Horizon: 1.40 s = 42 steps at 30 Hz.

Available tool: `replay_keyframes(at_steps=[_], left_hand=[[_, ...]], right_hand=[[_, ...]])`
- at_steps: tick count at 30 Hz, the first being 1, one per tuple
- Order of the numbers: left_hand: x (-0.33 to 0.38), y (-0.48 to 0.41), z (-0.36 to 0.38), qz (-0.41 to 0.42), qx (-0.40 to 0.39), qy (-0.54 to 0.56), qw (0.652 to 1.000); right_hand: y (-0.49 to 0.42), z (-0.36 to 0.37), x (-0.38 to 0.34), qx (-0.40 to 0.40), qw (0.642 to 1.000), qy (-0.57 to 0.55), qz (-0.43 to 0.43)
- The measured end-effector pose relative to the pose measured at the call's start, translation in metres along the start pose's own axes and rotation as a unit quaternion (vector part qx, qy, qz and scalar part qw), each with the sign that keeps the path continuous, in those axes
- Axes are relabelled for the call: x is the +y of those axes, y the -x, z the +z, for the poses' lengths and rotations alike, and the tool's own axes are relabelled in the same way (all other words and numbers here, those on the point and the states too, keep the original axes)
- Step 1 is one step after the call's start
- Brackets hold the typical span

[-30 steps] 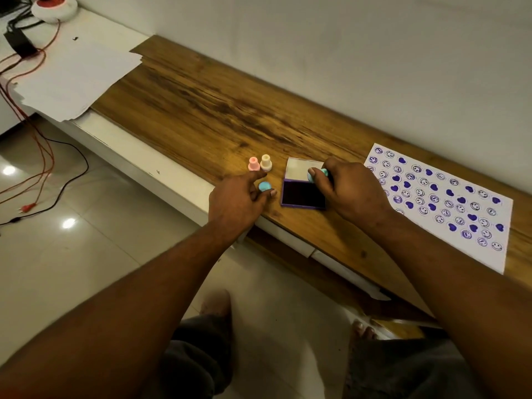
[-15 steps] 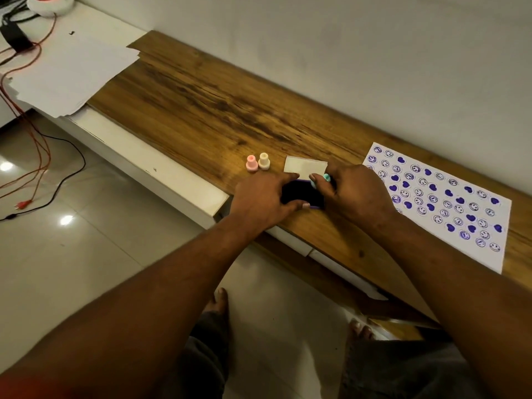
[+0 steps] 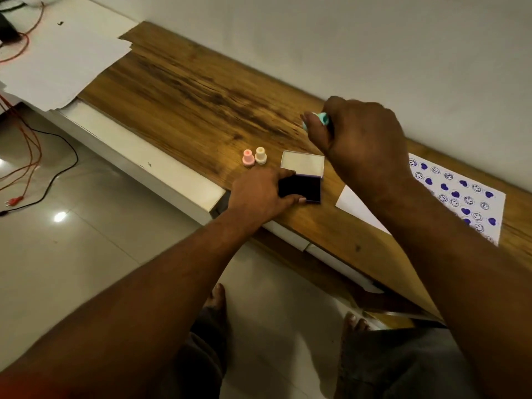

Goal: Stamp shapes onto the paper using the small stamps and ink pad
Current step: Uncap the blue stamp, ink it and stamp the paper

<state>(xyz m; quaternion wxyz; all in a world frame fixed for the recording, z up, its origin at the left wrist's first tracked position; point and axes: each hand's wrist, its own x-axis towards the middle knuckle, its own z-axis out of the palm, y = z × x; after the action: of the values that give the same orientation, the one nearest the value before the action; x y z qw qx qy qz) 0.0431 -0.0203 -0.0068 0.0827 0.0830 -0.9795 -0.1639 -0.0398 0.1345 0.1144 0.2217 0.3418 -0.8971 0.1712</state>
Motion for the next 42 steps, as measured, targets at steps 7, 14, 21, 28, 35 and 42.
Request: replay_keyframes(at_steps=[7, 14, 21, 28, 35, 42], left_hand=[[-0.006, 0.000, 0.004, -0.017, 0.006, 0.020, 1.000], [-0.003, -0.002, 0.008, -0.010, 0.007, 0.013, 1.000], [0.000, 0.002, 0.007, -0.021, 0.007, 0.013, 1.000], [0.007, 0.003, -0.001, -0.022, 0.006, -0.004, 1.000], [0.011, 0.004, -0.004, 0.032, 0.041, -0.027, 0.998], [0.108, -0.001, 0.006, 0.109, 0.015, 0.048, 0.993]], right_hand=[[0.052, 0.067, -0.018, -0.368, 0.918, 0.143, 0.040], [0.053, 0.071, -0.018, -0.369, 0.912, 0.168, 0.061], [0.046, 0.068, -0.023, -0.406, 0.894, 0.180, 0.066], [0.047, 0.047, -0.001, -0.335, 0.937, 0.044, 0.090], [0.124, -0.033, 0.099, -0.097, 0.887, -0.230, 0.388], [0.161, -0.039, 0.160, -0.151, 0.918, -0.118, 0.347]])
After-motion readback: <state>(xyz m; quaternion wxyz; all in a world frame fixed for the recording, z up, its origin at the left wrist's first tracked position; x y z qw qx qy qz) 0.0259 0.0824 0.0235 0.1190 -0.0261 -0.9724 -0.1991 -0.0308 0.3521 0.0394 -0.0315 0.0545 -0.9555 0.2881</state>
